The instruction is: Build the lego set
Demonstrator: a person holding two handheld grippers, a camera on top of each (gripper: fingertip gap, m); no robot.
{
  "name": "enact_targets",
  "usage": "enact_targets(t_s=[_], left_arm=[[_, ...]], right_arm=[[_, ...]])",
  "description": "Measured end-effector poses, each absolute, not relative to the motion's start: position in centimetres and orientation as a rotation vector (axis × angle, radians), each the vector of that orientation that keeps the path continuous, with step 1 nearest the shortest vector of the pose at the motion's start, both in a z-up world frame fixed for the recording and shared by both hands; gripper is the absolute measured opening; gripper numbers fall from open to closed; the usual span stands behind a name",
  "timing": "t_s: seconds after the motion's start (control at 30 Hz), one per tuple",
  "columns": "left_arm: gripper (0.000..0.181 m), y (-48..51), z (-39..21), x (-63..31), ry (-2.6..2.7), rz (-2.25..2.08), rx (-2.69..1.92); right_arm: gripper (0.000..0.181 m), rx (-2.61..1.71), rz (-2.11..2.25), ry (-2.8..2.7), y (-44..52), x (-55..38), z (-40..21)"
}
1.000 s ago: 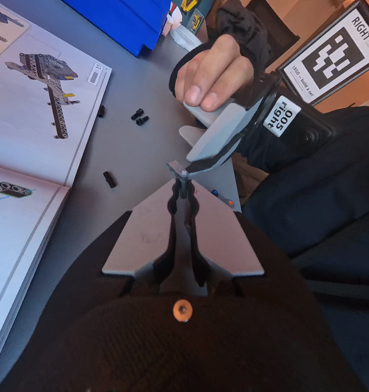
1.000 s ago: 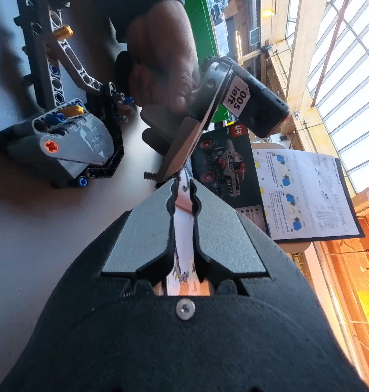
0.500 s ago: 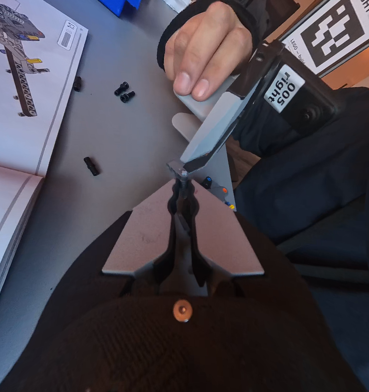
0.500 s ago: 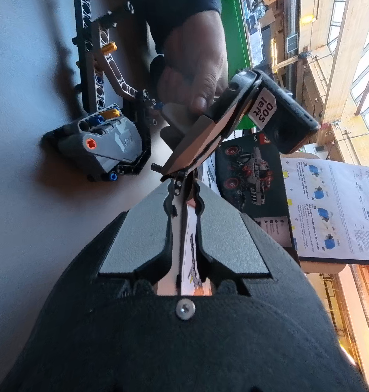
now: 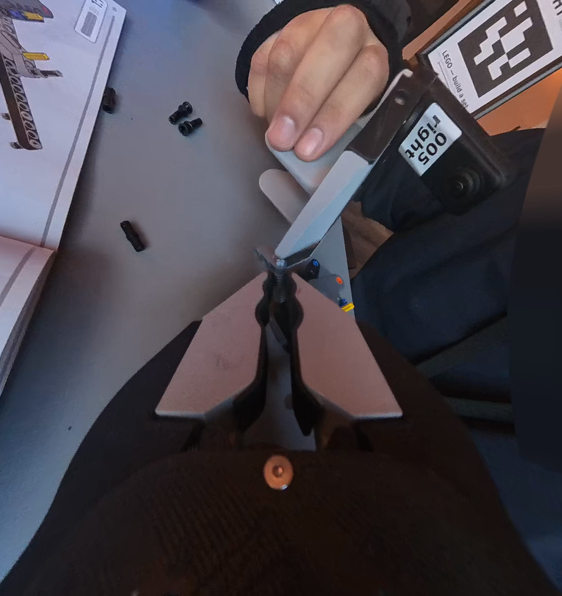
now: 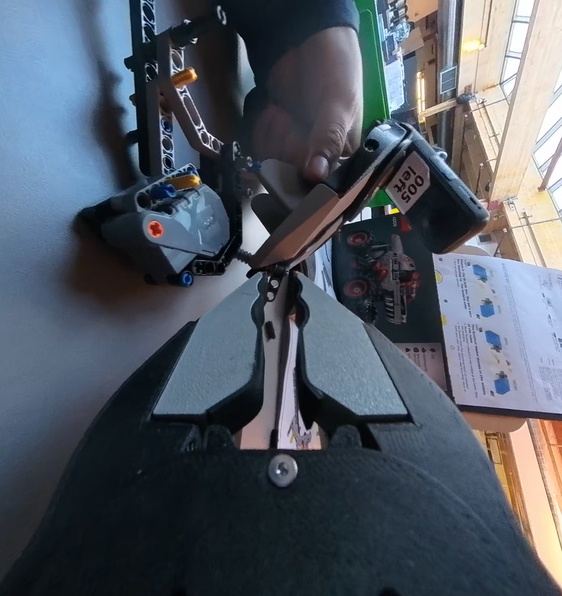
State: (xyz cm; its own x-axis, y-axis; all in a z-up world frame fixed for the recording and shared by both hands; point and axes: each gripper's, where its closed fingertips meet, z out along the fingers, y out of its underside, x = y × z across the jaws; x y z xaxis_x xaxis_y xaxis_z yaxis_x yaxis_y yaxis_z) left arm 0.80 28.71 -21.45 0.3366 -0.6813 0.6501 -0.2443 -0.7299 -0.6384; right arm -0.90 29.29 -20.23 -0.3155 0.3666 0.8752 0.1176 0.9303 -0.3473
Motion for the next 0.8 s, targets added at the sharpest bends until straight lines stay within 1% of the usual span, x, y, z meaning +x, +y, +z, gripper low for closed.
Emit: enact_targets(t_s=[0.17, 0.6, 0.8], left_arm=[[0.006, 28.35, -21.73, 0.84, 0.844, -1.356, -2.197], [0.005, 28.67, -21.83, 0.51, 0.865, -1.272, -2.203], [0.005, 28.48, -22.1, 0.6, 0.862, -1.299, -2.219]], right_arm=[[0.009, -0.315, 0.25, -1.909, 28.91, -0.89, -20.57], [0.007, -0.387, 0.246, -1.925, 29.37, -1.4, -20.55], [0.007, -0.397, 0.248, -1.949, 29.28, -1.35, -20.89]])
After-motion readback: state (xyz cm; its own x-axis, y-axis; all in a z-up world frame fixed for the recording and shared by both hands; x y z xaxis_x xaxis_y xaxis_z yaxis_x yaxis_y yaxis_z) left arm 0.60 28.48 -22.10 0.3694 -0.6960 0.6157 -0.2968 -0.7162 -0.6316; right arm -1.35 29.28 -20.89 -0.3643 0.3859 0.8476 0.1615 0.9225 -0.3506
